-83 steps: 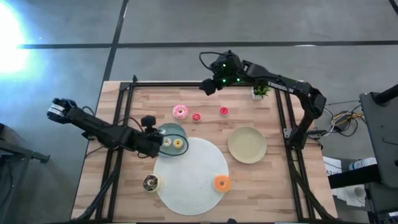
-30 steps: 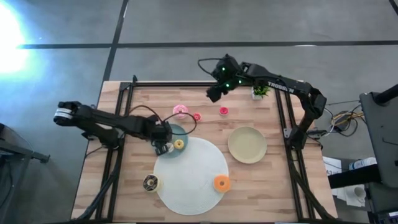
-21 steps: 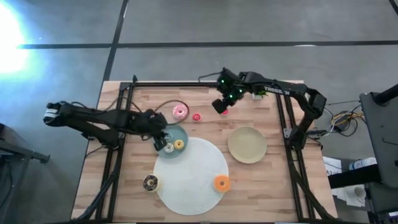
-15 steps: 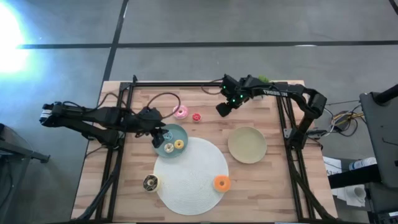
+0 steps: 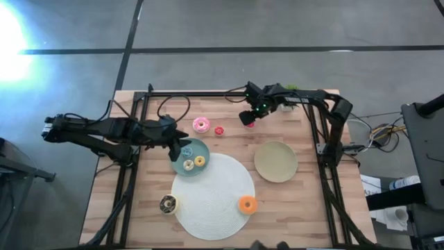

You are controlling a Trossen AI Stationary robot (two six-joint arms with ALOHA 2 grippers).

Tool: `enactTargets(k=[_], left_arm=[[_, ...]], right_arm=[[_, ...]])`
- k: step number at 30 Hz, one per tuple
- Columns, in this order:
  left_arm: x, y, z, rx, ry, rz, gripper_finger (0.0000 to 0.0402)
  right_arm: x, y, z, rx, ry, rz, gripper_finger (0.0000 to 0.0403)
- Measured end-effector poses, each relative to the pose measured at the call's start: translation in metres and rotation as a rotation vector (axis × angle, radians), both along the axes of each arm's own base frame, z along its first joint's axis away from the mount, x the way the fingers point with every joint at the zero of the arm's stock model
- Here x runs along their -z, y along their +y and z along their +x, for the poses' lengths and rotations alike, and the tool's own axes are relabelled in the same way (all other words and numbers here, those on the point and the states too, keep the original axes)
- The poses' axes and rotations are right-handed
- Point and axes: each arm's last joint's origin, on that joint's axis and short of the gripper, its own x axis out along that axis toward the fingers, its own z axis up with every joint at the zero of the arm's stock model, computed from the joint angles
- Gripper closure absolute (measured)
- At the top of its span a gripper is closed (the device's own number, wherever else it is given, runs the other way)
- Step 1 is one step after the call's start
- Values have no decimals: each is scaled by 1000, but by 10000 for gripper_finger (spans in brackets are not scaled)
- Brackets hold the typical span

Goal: Pick & Place donuts
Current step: Put the small red donut on the blue plate

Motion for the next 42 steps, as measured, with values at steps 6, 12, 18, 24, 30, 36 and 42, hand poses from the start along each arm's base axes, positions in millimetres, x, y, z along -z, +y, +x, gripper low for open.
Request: enactTargets(k=[6, 12, 18, 24, 30, 36, 42], left_arm=[[0, 0, 0, 2, 1, -4, 265], [0, 0, 0, 1, 1, -4, 265], [1, 0, 0, 1, 8, -4, 265], [3, 0, -2, 1, 37, -1, 265], [11, 1, -8, -14, 134, -14, 265], [24, 1, -13, -39, 230, -32, 265], [38, -5, -14, -20, 268, -57, 265]], right_arm=[[10, -2, 4, -33, 23, 26, 214], [22, -1, 6, -52, 29, 89, 240], [25, -1, 6, -56, 36, 102, 292], [17, 3, 12, -90, -26, 155, 378], [-6, 24, 42, -165, -145, 203, 388], [-38, 55, 81, -227, -351, 239, 389], [-39, 85, 116, -278, -415, 247, 390]])
